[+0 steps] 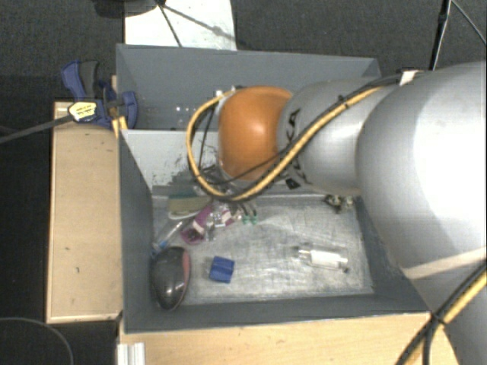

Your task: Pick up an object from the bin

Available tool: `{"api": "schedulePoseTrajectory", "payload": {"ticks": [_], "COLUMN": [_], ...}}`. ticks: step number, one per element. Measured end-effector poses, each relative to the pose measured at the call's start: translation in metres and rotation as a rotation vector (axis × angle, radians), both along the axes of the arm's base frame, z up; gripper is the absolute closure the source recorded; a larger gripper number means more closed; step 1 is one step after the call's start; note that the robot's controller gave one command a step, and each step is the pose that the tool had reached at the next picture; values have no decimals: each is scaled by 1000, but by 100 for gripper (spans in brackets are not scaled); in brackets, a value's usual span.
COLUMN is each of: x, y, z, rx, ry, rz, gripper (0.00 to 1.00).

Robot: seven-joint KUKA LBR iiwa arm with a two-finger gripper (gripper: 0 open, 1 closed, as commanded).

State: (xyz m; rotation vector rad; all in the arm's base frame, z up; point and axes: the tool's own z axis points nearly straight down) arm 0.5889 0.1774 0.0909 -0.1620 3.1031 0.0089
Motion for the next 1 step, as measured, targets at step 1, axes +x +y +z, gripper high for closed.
{"api": "schedulePoseTrajectory", "payload": {"ticks": [1], "x": [0], "y": [8], "z": [136], "rx": [-7], "ry": [25], "rz": [83], "gripper": [100]}}
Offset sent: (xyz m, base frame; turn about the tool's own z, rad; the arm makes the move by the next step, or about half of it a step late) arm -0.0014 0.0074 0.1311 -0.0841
